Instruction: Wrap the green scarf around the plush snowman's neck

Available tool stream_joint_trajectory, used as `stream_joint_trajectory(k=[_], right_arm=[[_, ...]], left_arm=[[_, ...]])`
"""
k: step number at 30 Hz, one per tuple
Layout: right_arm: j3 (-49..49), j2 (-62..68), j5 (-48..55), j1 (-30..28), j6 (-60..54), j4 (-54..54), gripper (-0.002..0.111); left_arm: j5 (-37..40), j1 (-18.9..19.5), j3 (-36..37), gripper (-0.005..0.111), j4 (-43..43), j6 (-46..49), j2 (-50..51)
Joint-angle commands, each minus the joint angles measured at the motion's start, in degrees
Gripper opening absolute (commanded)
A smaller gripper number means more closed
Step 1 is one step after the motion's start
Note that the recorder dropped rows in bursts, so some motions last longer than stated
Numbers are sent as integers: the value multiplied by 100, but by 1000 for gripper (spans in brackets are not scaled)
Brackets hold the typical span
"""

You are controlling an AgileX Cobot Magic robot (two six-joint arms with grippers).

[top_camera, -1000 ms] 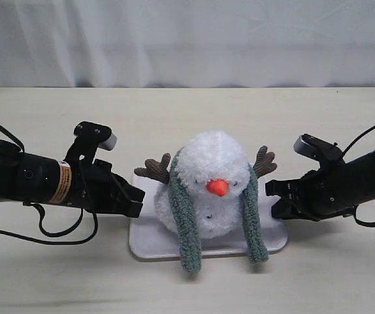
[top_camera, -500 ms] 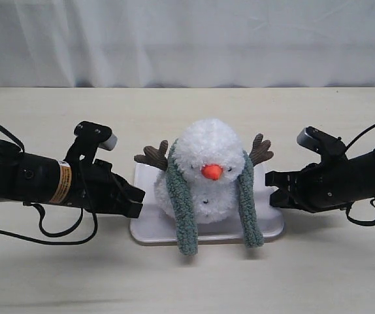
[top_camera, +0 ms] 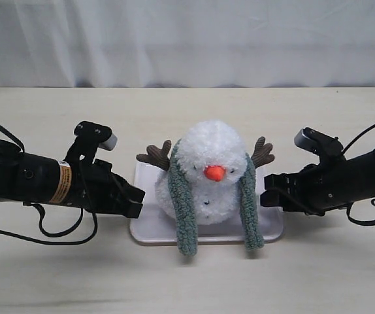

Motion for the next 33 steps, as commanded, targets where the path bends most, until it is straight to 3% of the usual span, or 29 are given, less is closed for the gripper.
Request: stream_joint_trajectory(k=[1, 8, 16, 19, 23, 27, 33], right_arm=[[20, -62, -7, -18, 40, -165, 65], [20, -727, -121, -18, 256, -366, 65], [20, -1899, -343, -18, 1275, -1392, 64], [20, -2312, -297, -18, 1287, -1427, 53], [20, -2937, -48, -18, 1287, -1571, 26], [20, -3614, 32, -18, 1287, -1814, 5], [20, -4692, -35, -18, 1269, -2168, 4]], left_arm=[[15, 27, 9, 0, -50, 29, 12], [122, 27, 9, 0, -36, 55, 12], [195, 27, 9, 0, -36, 206, 12], [276, 27, 9, 0, -36, 206, 12], [533, 27, 9, 0, -222, 267, -9], [641, 27, 141, 0, -1036, 993, -210], [365, 27, 747, 0, -3383, 3398, -1049]])
